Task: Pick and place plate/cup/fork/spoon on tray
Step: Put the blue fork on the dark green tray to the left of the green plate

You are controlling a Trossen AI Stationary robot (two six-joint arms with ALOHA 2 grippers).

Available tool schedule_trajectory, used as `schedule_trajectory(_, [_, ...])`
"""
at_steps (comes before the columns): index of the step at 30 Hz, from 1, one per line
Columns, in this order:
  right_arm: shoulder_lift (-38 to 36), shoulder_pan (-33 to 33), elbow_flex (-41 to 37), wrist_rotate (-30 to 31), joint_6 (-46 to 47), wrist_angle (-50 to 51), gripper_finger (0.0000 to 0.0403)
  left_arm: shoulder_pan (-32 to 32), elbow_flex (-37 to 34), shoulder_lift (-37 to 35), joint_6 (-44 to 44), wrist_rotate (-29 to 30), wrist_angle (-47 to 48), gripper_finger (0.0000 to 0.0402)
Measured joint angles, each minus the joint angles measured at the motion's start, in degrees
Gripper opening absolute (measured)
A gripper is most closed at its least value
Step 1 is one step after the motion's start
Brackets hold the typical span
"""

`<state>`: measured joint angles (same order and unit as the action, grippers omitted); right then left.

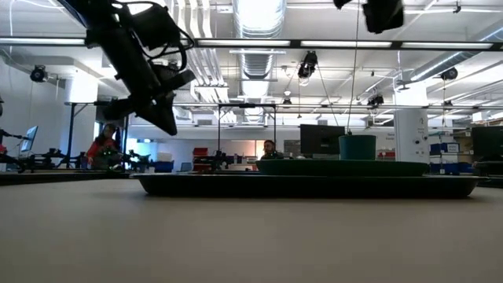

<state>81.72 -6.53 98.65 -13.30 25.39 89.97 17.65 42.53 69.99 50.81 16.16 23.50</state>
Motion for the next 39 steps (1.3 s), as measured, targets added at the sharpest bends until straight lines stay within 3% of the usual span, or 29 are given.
schedule_trajectory(9, [-10.2,15.1,-15.0,9.8,34.5,-3.0,0.0053,0.0,-0.5,-1.8,-4.7,-0.1,0.0,0.0000])
schedule_trajectory(16, [-17.0,26.2,-29.3,14.9,57.6,-15.6,0.0055,0.2,-0.2,-1.7,-7.1,-1.4,1.0,0.0000])
schedule_trajectory(27, [-13.1,35.3,-44.6,13.2,74.0,-36.6,0.0103,1.3,6.1,-4.7,-14.8,-0.5,6.3,0.0000])
schedule_trajectory(34, [-9.3,42.0,-45.1,6.0,84.5,-39.2,0.0137,3.6,7.7,-6.8,-18.7,0.9,6.6,0.0000])
schedule_trajectory(39, [-6.1,46.5,-44.5,5.4,93.1,-41.8,0.0152,4.2,7.7,-7.1,-19.7,1.0,6.6,0.0000])
